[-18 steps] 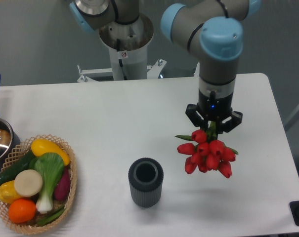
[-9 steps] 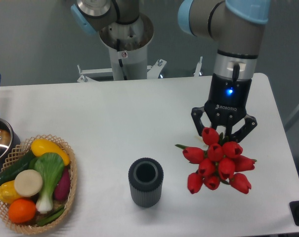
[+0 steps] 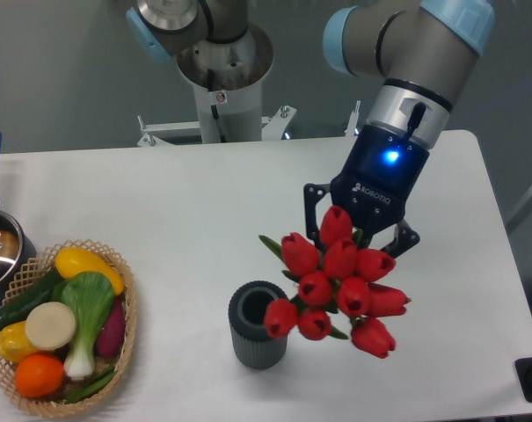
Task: Insert the flowers into the vase
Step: 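Swing the tulips over the dark grey vase and lower stems in, then push the tulip stems down into the vase with the gripper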
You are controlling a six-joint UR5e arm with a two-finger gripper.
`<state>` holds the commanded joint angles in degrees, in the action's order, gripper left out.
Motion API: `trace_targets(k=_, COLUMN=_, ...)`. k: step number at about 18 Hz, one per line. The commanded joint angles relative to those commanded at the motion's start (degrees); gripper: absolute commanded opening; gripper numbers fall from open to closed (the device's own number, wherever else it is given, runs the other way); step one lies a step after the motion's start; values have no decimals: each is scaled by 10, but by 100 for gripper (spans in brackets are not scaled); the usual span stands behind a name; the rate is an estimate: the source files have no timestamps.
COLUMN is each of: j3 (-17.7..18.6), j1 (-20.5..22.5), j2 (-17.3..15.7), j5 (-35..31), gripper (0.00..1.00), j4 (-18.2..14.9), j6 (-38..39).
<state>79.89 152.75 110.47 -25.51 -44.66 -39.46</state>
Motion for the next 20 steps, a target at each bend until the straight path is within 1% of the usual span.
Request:
trace_targets(k=1, j3=0, j1=0, j2=9, j5=16, gripper=0, j4=9, j6=-2)
trace_targets(k=3, j3=-1, j1=-3, j2=19, j5=25, gripper=0, j4=24, j6=-3)
trace_targets(k=6, j3=2, j1=-11, j2=21, j5=27, gripper=0, j4=26, j6=-4)
trace_targets(k=10, j3=6, j1=-9, j2=22, j5=27, gripper=0, j4=26, j6=-15)
trace_targets(k=13, j3=23, j1=-11, j2=22, j5=27, gripper=0, j4=26, j6=-18)
trace_targets(k=16, j3=39, j1=-11, j2=21, j5=26, gripper=0, j4=26, j6=-39)
trace_targets(k=20, j3=76, j1=-12, j2=16, j5=25, gripper=0, j4=26, j6=-50)
